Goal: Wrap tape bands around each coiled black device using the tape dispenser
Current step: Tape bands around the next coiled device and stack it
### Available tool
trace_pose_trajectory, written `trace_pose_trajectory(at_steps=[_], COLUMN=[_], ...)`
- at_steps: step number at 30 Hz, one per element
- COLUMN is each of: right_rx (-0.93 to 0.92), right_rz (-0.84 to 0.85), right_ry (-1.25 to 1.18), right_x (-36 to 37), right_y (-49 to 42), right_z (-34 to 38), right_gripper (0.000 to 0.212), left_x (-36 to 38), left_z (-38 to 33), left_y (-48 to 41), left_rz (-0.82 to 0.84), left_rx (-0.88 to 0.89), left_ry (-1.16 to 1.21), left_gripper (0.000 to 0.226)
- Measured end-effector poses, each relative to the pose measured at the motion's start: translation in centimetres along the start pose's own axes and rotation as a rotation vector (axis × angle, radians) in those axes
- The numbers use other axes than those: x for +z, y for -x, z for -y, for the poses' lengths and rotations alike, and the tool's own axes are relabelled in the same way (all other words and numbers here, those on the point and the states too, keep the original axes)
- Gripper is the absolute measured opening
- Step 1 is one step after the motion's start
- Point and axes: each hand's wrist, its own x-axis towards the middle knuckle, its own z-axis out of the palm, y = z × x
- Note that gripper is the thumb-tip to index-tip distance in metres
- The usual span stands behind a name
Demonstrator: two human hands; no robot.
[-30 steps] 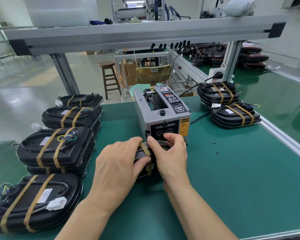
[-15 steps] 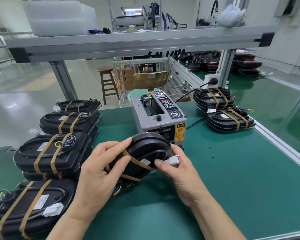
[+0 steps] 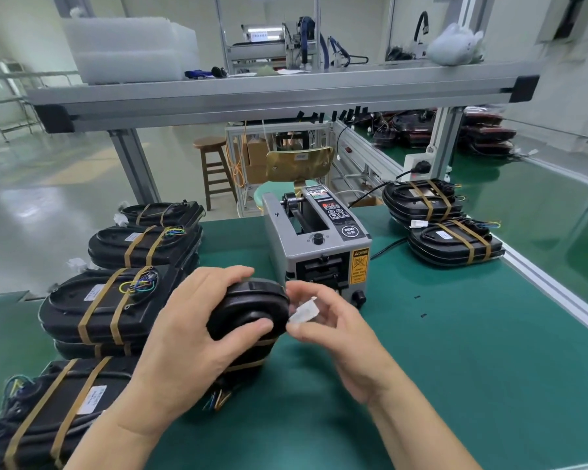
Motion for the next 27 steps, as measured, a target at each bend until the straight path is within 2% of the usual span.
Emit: trace_pose_trajectory(at_steps=[6, 8, 11, 14, 19, 27], right_rx=[0.137, 0.162, 0.188, 0.162, 0.169, 0.219], right_rz=[-0.034, -0.172, -0.522, -0.7, -0.782, -0.84], right_ry=[-0.203, -0.317, -0.346, -0.214, -0.19, -0.104], right_x=[-0.5, -0.9, -1.5, -1.5, -0.9, -0.7], right_y=[-1.7, -2.2, -3.2, -4.2, -5.4, -6.4], right_z=[0.3, 0.4, 0.2, 0.0, 0.4, 0.6], right_gripper=[0.053, 0.036, 0.008, 0.006, 0.017, 0.014], left_x=[0.5, 0.7, 0.8, 0.8, 0.9, 1.4], left_z=[0.0, 0.4, 1.0, 1.1, 0.7, 0.6], left_y=[0.3, 0.6, 1.0, 1.0, 1.1, 1.4], left_rz=[-0.04, -0.051, -0.075, -0.072, -0.08, -0.098], left_rx=[-0.018, 0.002, -0.008, -0.003, -0.006, 0.056], left_ry=[0.004, -0.004, 0.007, 0.012, -0.003, -0.026], left_gripper=[0.052, 0.051, 0.049, 0.049, 0.051, 0.049])
